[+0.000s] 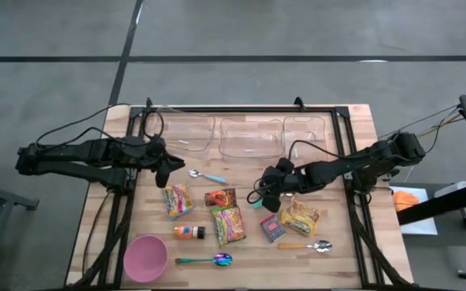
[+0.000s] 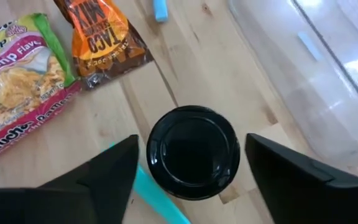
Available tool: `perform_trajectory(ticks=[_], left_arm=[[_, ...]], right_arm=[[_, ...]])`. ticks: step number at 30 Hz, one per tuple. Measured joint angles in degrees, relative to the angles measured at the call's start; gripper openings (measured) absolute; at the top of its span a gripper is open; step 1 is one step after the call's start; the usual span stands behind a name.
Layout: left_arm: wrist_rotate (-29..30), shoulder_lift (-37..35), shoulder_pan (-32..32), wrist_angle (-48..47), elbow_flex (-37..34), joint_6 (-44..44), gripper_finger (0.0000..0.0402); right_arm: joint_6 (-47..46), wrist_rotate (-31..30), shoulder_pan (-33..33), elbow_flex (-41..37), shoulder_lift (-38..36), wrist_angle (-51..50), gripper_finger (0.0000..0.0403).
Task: Pick & Place Food Item
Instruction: Put the black seasoning bottle into the right transparent bin
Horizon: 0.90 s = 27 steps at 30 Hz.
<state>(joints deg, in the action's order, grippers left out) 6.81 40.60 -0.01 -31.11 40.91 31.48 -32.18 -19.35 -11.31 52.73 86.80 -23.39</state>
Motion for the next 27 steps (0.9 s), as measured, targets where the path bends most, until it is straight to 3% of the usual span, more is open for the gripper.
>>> perform_trajectory(ticks=[6,18,27], left_arm=[[0.00,0.00,-0.02,0.00,0.00,0.00,0.0086],[0.00,0.00,-0.02,0.00,0.00,0.00,0.0086],[0.02,0.00,-0.02,-0.02,0.00,0.00,0.0086]], right_arm=[[1.43,-0.09,-0.02,0.00,0.00,-0.03,0.0198],[1.82,0.32,-0.02,0.42,-0.09,-0.41,0.0198],[0.54,1.89,0.32,7.43,-2.69,-4.47,0.0198]])
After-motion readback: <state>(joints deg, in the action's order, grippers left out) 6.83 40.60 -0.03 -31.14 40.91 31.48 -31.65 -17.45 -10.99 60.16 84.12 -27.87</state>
